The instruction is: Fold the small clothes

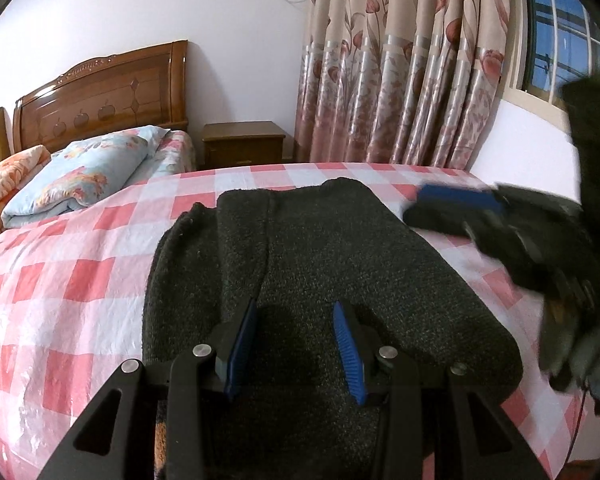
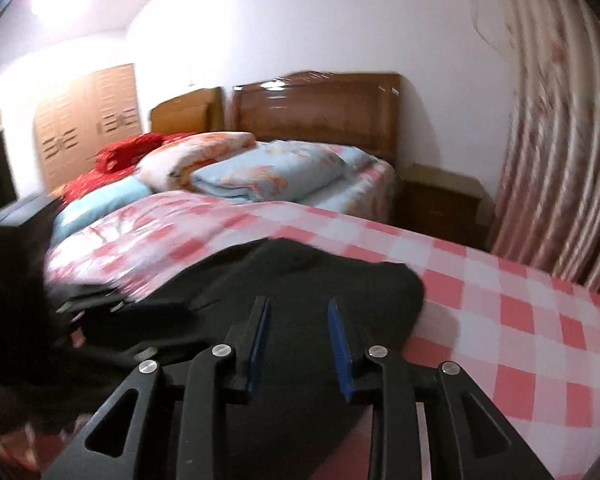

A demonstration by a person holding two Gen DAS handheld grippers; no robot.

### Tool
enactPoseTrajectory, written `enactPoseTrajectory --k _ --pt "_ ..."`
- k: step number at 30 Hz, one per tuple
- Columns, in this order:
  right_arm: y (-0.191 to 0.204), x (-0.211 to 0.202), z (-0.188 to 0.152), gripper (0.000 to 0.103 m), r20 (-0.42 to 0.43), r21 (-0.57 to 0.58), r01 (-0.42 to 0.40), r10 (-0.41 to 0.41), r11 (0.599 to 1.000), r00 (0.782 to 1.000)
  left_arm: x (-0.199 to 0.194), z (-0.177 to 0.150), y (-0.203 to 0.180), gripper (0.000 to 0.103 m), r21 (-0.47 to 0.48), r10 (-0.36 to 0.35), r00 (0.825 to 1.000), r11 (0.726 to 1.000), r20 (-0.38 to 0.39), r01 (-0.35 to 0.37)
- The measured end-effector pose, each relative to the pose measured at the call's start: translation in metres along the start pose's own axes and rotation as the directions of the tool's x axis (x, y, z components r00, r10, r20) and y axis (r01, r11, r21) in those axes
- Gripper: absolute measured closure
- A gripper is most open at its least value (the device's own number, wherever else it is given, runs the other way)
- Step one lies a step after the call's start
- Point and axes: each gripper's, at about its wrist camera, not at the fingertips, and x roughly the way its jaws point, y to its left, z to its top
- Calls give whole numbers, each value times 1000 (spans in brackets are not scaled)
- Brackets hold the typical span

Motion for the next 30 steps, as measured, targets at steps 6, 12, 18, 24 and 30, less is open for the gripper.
enactPoseTrajectory --k 6,12,18,24,30 --pt "27 3 -26 77 -85 -75 55 -62 996 995 0 -1 -2 63 7 11 1000 1000 4 -12" --pt "54 -11 -39 0 -57 -157 77 -87 985 995 -6 -4 -5 63 16 31 999 999 8 -31" --pt "50 -18 -39 0 -34 -118 97 -102 988 994 -16 -10 -14 63 46 85 996 995 18 -85" --pt "47 -18 -45 0 -40 -76 71 -75 995 996 -22 -16 -12 63 32 105 994 994 23 -106" --pt "46 -20 -46 0 -42 -73 64 -67 995 997 -23 -20 -10 62 18 120 993 993 20 -120"
